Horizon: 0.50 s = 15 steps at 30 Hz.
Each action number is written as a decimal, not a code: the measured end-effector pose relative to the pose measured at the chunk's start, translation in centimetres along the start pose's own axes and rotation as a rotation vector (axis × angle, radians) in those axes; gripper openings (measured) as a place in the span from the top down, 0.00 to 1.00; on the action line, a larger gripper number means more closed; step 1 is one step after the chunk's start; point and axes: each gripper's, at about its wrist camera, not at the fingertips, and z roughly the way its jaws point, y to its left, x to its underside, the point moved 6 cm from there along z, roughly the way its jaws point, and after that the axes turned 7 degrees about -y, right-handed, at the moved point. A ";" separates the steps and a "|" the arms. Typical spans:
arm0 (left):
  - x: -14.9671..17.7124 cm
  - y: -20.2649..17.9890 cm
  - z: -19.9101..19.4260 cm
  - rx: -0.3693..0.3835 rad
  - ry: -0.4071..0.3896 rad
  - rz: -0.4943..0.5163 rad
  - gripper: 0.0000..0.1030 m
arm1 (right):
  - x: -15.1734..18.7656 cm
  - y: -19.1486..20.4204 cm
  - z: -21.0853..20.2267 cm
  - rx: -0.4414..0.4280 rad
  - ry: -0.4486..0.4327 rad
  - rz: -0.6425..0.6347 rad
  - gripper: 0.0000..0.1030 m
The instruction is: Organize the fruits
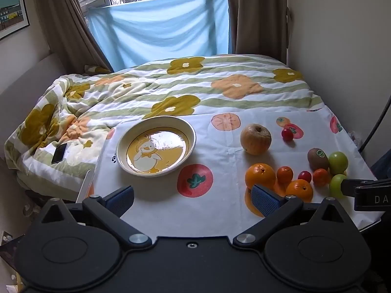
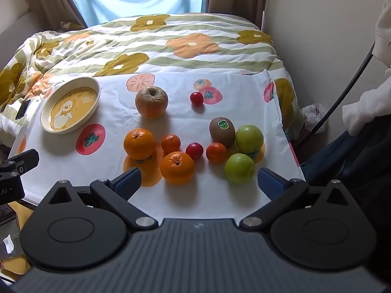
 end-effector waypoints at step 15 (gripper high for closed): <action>-0.3 0.2 0.8 -0.005 0.004 -0.005 0.00 | -0.2 0.0 0.1 -0.004 0.013 0.003 0.00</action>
